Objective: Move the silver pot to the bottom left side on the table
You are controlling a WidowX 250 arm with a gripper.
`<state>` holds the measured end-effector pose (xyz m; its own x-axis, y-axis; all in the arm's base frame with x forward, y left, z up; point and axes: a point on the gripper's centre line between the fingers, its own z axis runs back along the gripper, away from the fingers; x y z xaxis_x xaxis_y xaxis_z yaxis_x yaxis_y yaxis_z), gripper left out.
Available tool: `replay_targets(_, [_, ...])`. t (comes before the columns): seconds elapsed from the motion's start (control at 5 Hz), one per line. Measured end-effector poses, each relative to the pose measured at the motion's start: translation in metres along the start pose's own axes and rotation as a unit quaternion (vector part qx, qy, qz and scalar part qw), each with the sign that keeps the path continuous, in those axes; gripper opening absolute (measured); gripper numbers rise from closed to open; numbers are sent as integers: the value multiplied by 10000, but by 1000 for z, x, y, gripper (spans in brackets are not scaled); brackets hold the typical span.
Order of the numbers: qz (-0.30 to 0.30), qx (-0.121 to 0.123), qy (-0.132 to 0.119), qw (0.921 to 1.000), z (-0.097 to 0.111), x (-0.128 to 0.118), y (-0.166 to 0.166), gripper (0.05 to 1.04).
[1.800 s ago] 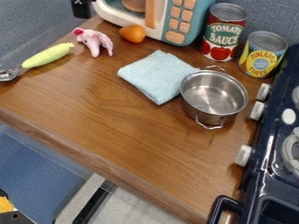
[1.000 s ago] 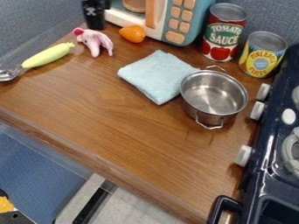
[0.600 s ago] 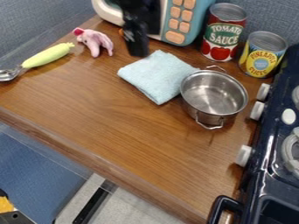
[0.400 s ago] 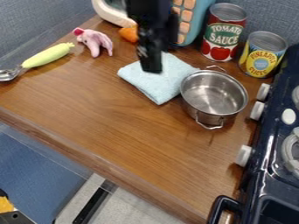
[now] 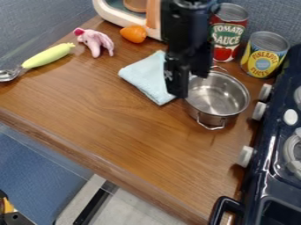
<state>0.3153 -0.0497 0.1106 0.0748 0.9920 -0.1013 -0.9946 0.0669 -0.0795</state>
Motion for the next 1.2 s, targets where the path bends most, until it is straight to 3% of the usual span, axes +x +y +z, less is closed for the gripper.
replay_targets(0.4, [-342, 64, -398, 9986, -22, 8, -13, 1001])
replay_targets(0.8, [-568, 403, -464, 9965, -50, 12, -19, 952])
replay_targets(1.0, [-461, 335, -582, 9967, -52, 16, -22, 669])
replay_targets(1.2, [-486, 284, -500, 9972, -55, 14, -21, 371])
